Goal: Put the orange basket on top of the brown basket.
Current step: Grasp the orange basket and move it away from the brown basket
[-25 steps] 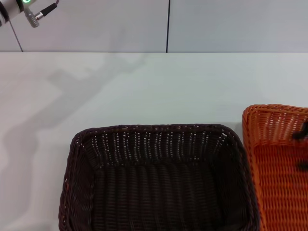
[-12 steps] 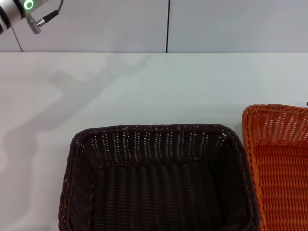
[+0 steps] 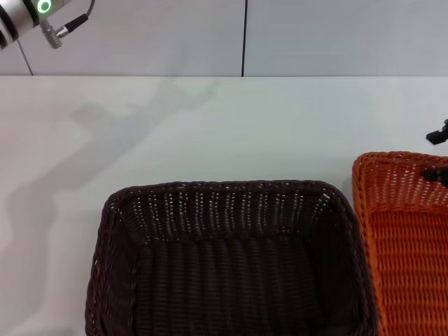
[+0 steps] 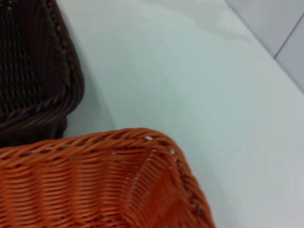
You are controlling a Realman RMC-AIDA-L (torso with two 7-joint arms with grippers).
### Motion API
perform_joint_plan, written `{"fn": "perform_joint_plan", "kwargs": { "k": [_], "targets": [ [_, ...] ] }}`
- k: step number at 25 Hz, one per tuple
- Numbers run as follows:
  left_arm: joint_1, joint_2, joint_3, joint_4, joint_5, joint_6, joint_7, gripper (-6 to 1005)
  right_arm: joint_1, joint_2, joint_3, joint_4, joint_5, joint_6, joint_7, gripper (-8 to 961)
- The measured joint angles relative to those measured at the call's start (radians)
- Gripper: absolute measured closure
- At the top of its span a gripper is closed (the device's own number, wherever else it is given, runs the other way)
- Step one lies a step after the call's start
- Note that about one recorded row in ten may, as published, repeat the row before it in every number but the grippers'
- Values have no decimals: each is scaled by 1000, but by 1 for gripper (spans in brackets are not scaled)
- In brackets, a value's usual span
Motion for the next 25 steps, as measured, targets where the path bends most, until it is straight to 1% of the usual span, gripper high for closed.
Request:
{"fn": "perform_joint_plan", "kwargs": {
  "k": [4, 6, 9, 12, 15, 17, 19, 20, 22, 25],
  "targets": [
    [-4, 0, 2, 0, 2, 2, 0, 170, 13, 2, -14, 52, -3, 28, -15, 260],
    [-4, 0, 2, 0, 2, 2, 0, 170, 15, 7, -19, 64, -3, 48, -20, 260],
    [-7, 0, 8, 3, 2, 4, 0, 170, 7, 31, -16, 65, 0, 94, -41, 261],
    [-7, 0, 8, 12, 0, 3, 0, 170, 4, 41, -19, 66, -3, 108, -44, 347],
    [-3, 0, 7, 15, -1, 1, 0, 170, 4, 40, -19, 69, -4, 74, -44, 432],
    [0, 0, 7, 17, -2, -2, 0, 170, 3, 32, -15, 69, -4, 39, -43, 504],
    [1, 0, 7, 21, -3, -2, 0, 170, 0, 18, -10, 68, -5, -3, -34, 576],
    [1, 0, 7, 21, -3, -2, 0, 170, -4, 7, -9, 66, -5, -25, -25, 612],
    [1, 0, 8, 28, -3, -4, 0, 170, -12, -21, -5, 62, -5, -67, -3, 630],
    [0, 0, 9, 34, -3, -5, 0, 170, -21, -72, 5, 68, -6, -137, 32, 658]
  ]
}}
